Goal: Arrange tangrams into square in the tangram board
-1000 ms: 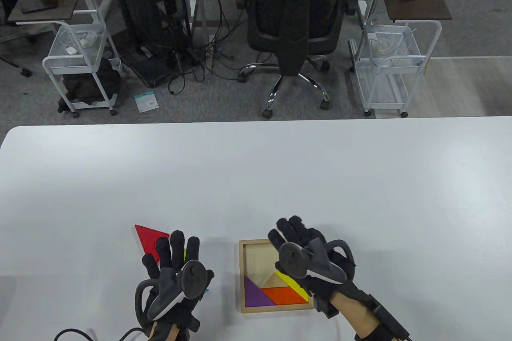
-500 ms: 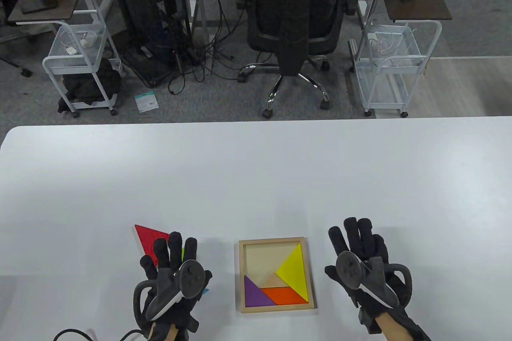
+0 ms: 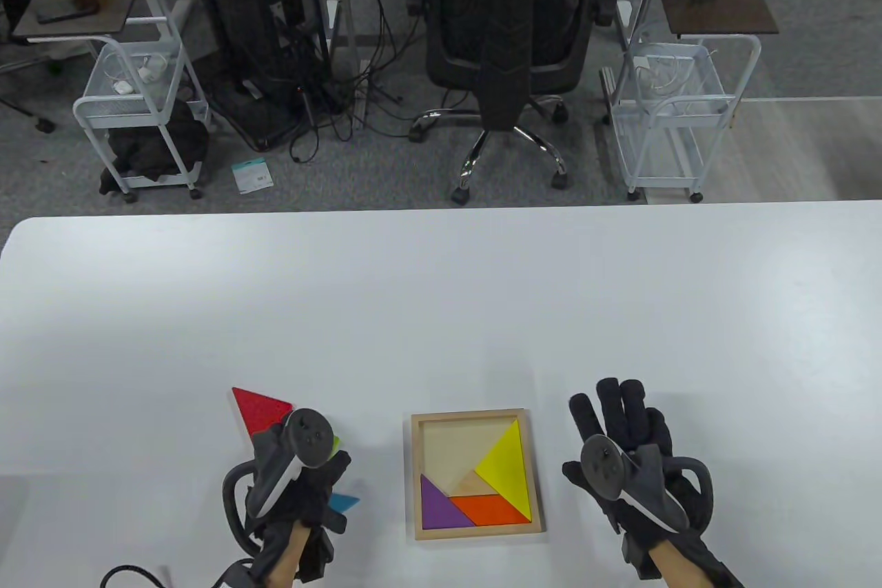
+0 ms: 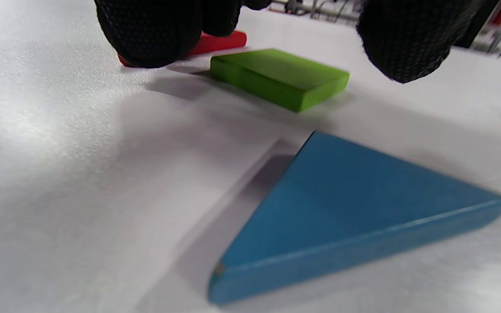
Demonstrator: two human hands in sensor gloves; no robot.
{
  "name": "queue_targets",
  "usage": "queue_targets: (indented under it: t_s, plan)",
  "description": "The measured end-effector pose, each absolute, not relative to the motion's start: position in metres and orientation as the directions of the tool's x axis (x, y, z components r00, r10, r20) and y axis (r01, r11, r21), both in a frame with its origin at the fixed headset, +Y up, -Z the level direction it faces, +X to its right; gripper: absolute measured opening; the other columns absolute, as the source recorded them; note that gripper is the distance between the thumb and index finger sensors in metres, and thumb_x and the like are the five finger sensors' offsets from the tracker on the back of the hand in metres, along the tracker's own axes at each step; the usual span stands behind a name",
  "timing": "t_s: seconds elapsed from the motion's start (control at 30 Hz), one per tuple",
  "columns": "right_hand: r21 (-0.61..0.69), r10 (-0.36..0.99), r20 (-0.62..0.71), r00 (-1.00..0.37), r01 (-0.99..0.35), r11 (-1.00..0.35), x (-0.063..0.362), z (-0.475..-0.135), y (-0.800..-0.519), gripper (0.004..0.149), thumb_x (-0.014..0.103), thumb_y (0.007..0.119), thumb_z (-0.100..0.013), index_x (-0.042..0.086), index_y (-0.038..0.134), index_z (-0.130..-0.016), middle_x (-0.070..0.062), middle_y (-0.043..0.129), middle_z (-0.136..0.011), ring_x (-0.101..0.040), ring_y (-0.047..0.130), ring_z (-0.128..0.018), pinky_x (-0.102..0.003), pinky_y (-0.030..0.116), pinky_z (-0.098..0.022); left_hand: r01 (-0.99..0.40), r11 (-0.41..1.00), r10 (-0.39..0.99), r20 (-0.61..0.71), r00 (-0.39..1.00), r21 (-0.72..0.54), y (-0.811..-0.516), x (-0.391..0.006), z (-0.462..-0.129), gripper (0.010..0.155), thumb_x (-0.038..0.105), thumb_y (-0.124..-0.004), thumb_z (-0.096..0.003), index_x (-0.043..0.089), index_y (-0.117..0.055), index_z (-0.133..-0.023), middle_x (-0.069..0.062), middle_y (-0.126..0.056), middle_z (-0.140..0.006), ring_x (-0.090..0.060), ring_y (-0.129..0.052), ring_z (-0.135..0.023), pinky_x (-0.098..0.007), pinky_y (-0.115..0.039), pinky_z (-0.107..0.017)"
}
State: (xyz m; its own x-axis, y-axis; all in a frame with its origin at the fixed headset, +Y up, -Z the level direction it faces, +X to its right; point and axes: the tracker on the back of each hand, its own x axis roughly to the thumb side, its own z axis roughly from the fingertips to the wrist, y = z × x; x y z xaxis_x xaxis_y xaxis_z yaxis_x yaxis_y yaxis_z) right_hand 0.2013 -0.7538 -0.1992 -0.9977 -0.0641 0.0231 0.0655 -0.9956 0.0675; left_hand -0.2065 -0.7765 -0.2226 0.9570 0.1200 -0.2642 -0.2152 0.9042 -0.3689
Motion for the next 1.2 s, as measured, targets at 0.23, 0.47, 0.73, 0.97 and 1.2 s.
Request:
queue_targets:
  t_s: [0.23, 0.47, 0.73, 0.97, 1.2]
  plan:
    - [0.075, -0.077, 0.027, -0.997, 0.079, -0.994, 0.200, -0.199, -0.754, 0.082, 0.068, 0.050, -0.031, 0.051, 0.007, -0.099, 0.011, -0.020, -0.103, -0.020, -0.020, -0.099, -0.048, 0.017, -0.083, -0.120, 0.861, -0.018, -0.264, 0.964, -0.494, -0.781, -0.200, -0.242, 0.087, 0.051, -0.075, -0.0513, -0.002, -0.036, -0.108, -0.033, -0.047, -0.105, -0.051, -0.068, -0.084, -0.046, -0.076, -0.062]
    - [0.080, -0.087, 0.040, -0.995, 0.090, -0.993, 0.198, -0.199, -0.756, 0.083, 0.068, 0.050, -0.031, 0.051, 0.006, -0.099, 0.010, -0.020, -0.103, -0.020, -0.020, -0.099, -0.048, 0.017, -0.083, -0.101, 0.876, -0.001, -0.209, 0.978, -0.472, -0.781, -0.198, -0.248, 0.081, 0.048, -0.079, -0.0492, -0.001, -0.047, -0.106, -0.027, -0.061, -0.098, -0.045, -0.079, -0.073, -0.040, -0.083, -0.055]
    - [0.079, -0.093, 0.051, -0.994, 0.097, -0.992, 0.196, -0.198, -0.756, 0.083, 0.068, 0.050, -0.031, 0.050, 0.006, -0.098, 0.010, -0.020, -0.103, -0.020, -0.020, -0.098, -0.047, 0.017, -0.083, -0.164, 0.900, 0.124, -0.124, 0.984, -0.403, -0.767, -0.185, -0.244, 0.079, 0.049, -0.078, -0.0488, 0.010, -0.044, -0.109, -0.030, -0.066, -0.095, -0.046, -0.083, -0.069, -0.042, -0.085, -0.051]
    - [0.079, -0.083, 0.046, -0.995, 0.087, -0.993, 0.196, -0.198, -0.757, 0.083, 0.068, 0.050, -0.031, 0.050, 0.005, -0.099, 0.010, -0.020, -0.103, -0.020, -0.019, -0.099, -0.047, 0.018, -0.083, -0.238, 0.905, 0.291, 0.103, 0.951, -0.352, -0.745, -0.116, -0.229, 0.063, 0.049, -0.077, -0.0501, 0.024, -0.058, -0.104, -0.030, -0.065, -0.095, -0.046, -0.085, -0.068, -0.041, -0.087, -0.050]
    - [0.085, -0.087, 0.046, -0.995, 0.091, -0.992, 0.196, -0.197, -0.757, 0.083, 0.068, 0.051, -0.031, 0.049, 0.005, -0.099, 0.009, -0.020, -0.103, -0.021, -0.019, -0.099, -0.047, 0.018, -0.083, -0.186, 0.904, 0.265, 0.165, 0.950, -0.385, -0.755, -0.067, -0.229, 0.063, 0.049, -0.077, -0.0502, 0.021, -0.057, -0.104, -0.031, -0.067, -0.093, -0.045, -0.088, -0.067, -0.041, -0.088, -0.050]
